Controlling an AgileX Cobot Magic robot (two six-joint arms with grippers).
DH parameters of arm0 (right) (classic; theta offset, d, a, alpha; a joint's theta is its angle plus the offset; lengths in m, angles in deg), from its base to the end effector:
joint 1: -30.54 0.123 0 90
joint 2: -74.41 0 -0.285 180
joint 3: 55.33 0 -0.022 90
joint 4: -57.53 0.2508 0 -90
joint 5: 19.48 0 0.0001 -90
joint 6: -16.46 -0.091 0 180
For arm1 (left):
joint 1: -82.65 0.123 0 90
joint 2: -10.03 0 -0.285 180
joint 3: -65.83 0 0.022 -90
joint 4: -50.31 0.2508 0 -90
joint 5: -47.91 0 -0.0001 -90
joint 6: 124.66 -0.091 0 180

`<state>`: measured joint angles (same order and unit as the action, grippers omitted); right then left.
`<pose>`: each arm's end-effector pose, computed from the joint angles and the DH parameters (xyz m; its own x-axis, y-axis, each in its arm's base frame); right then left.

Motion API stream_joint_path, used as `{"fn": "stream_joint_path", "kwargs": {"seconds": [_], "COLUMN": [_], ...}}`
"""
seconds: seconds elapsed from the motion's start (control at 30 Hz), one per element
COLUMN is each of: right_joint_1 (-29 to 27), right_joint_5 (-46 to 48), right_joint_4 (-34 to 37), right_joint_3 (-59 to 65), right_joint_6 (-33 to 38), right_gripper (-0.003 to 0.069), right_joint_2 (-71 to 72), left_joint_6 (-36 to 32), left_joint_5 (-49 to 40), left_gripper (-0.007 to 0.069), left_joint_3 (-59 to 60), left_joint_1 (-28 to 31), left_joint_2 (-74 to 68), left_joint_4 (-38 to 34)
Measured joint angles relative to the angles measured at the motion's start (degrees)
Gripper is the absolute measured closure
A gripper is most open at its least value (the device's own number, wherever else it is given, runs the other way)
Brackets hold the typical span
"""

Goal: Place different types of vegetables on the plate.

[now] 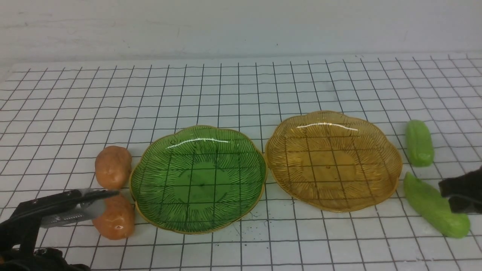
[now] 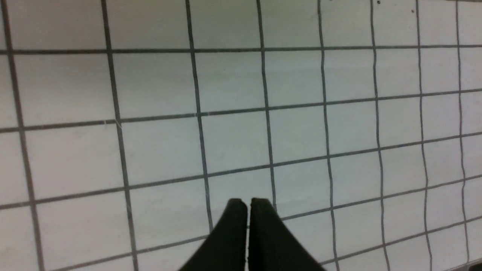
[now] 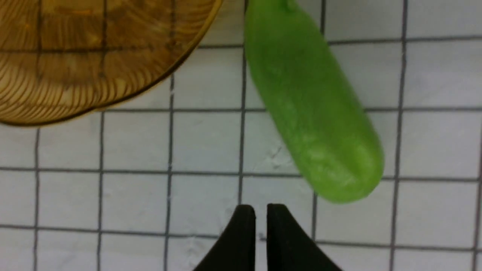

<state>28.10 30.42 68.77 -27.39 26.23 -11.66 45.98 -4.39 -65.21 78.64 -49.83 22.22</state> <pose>0.2445 0.0032 0.2391 -0.9563 -0.0020 -0.2922 -0.0419 0.9906 0.1304 0.1308 -0.0432 0.2313 -0.9429 -0.0749 -0.3245 0.0644 0.9150 -0.3982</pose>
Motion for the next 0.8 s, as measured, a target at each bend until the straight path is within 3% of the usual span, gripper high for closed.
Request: {"fn": "stream_joint_path", "kwargs": {"seconds": [0.13, 0.3, 0.43, 0.5, 0.6, 0.8], "right_joint_1": [0.0, 0.0, 0.0, 0.0, 0.0, 0.0], "right_joint_5": [0.28, -0.4, -2.81, -4.05, -5.25, -7.68], "right_joint_4": [-4.33, -5.22, -5.22, -5.17, -5.22, -5.23], "right_joint_3": [-4.68, -5.08, -5.08, -5.08, -5.08, -5.08], "right_joint_6": [0.3, 1.18, 1.24, 1.18, 1.13, 1.13], "right_gripper": [0.0507, 0.0323, 0.0134, 0.0083, 0.0048, 0.005], "right_joint_2": [-3.91, -7.42, -11.87, -13.55, -16.66, -21.97], "left_joint_6": [-0.4, -0.4, -0.47, -0.47, -0.47, -0.47], "left_joint_5": [0.0, 0.0, 0.0, 0.0, 0.0, 0.05], "left_gripper": [0.0632, 0.0632, 0.0631, 0.0631, 0.0631, 0.0631], "left_joint_3": [-0.07, -0.07, -0.07, -0.07, -0.07, -0.07], "left_joint_1": [0.0, 0.0, 0.0, 0.0, 0.0, 0.0], "left_joint_2": [-0.15, -0.15, -0.15, -0.15, -0.15, -0.15], "left_joint_4": [0.0, 0.0, 0.0, 0.0, 0.02, 0.13]}}
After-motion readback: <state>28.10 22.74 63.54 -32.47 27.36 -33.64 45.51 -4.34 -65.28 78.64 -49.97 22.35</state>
